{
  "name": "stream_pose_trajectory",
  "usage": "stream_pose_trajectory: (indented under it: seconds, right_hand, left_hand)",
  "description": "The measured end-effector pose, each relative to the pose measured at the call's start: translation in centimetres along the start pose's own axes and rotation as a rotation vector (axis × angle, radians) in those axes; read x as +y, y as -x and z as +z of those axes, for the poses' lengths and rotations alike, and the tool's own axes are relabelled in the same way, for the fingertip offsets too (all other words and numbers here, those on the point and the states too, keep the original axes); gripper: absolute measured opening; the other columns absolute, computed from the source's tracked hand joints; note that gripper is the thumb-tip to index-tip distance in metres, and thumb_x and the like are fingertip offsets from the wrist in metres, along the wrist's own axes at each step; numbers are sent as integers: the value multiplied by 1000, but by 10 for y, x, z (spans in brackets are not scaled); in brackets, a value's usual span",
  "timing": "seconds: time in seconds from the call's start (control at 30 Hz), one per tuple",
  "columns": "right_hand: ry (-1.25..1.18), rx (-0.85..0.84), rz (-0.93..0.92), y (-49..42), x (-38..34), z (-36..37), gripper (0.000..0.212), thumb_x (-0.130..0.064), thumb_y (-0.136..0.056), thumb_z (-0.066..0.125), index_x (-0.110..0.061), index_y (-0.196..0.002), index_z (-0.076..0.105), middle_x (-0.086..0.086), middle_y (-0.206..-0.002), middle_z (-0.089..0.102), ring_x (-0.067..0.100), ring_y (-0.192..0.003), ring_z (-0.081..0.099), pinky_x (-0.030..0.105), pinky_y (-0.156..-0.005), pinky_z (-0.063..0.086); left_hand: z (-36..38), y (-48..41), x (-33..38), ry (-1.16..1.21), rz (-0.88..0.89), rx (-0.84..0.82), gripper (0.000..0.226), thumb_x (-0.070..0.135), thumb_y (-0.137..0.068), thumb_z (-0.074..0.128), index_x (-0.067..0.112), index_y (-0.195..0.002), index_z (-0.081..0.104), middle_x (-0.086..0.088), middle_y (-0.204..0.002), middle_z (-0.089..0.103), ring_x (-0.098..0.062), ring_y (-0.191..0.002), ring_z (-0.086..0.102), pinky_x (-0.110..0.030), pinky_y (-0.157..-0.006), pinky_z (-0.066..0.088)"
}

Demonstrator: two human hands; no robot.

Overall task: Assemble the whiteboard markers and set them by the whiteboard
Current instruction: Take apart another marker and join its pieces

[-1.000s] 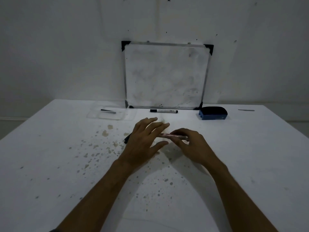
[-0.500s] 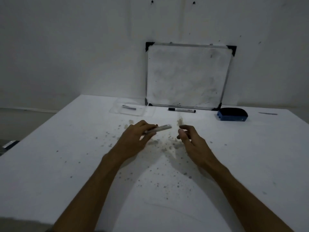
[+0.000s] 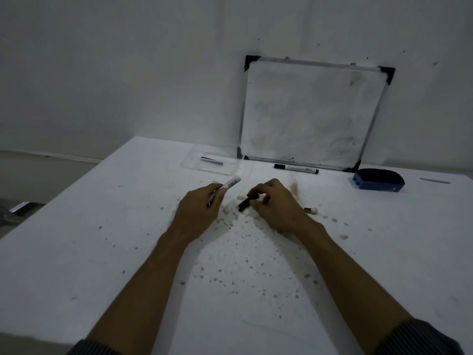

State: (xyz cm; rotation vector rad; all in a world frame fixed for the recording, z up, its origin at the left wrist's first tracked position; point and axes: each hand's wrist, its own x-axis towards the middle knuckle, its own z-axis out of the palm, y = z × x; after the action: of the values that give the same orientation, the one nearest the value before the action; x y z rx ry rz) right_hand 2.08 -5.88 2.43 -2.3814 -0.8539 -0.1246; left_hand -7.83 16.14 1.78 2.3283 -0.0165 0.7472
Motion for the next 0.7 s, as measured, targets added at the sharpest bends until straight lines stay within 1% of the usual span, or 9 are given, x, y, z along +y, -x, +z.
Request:
stream_pose_trajectory:
  seconds: [0.1, 0.17, 0.27, 0.4, 0.47, 0.53, 0.6, 0.63, 0.7]
  right_hand:
    - [37, 33, -55, 6, 7, 11, 13, -41, -95, 64, -44, -108, 61, -11, -109, 44, -4, -85, 54, 6, -68, 38]
    - [61, 35, -72, 6, 10, 14, 14, -42, -96, 62, -45, -109, 58, -10, -111, 42, 0, -86, 54, 7, -69, 39]
    - [92, 46, -105, 4, 7, 13, 14, -41, -96, 62, -41, -109, 56, -6, -113, 41, 12, -89, 58, 19, -74, 51]
    - [177, 70, -152, 9, 5, 12, 14, -43, -97, 61, -38, -109, 56, -2, -117, 39, 16, -87, 56, 30, -80, 53]
    - [257, 125, -178, 13, 2, 8, 16, -45, -98, 59, -38, -112, 56, 1, -122, 44, 13, -93, 50, 34, -88, 46]
    - [257, 180, -161, 14, -4, -3, 18, -45, -100, 56, -35, -114, 58, 2, -123, 52, 13, -99, 52, 35, -93, 41]
    - [101, 202, -107, 20, -11, -19, 17, -42, -102, 53, -30, -113, 58, -2, -112, 62, 10, -94, 59, 33, -88, 48]
    - [-27, 208, -70, 24, -13, -27, 15, -41, -103, 52, -30, -111, 58, -5, -102, 66, 7, -86, 61, 28, -80, 52]
    - [-225, 250, -5, 34, -14, -41, 10, -40, -103, 52, -32, -105, 57, -10, -87, 67, 3, -78, 62, 12, -65, 48]
  left_hand:
    - [3, -1, -1, 15, 8, -3, 31, 43, -108, 52, 21, -108, 73, 8, -67, 63, -9, -58, 60, -27, -55, 47]
    - [6, -2, -2, 10, 21, -33, 31, 42, -109, 51, 21, -103, 73, 12, -63, 58, -7, -55, 55, -24, -54, 42]
    - [6, -2, -1, -13, 33, -58, 30, 40, -109, 52, 20, -105, 74, 14, -64, 57, -6, -55, 55, -23, -55, 41]
    - [6, -3, -2, 5, 12, -42, 30, 39, -109, 53, 18, -107, 74, 11, -64, 60, -9, -55, 58, -29, -54, 46]
    - [5, -2, -1, 39, -11, -31, 30, 41, -108, 53, 19, -107, 73, 7, -66, 63, -14, -56, 61, -36, -53, 51]
    - [2, -1, 0, 81, -53, -22, 29, 41, -109, 52, 20, -112, 72, 2, -69, 66, -17, -58, 62, -41, -56, 52]
    - [2, 1, 4, 147, -87, -29, 28, 41, -109, 50, 22, -118, 68, -3, -70, 66, -13, -55, 57, -41, -53, 51]
    - [3, 2, 7, 187, -92, -35, 25, 41, -109, 49, 24, -120, 66, -4, -72, 66, -9, -53, 54, -38, -50, 49]
    - [9, 4, 18, 289, -99, -52, 21, 37, -110, 50, 29, -124, 63, -2, -76, 67, -3, -53, 51, -25, -47, 46]
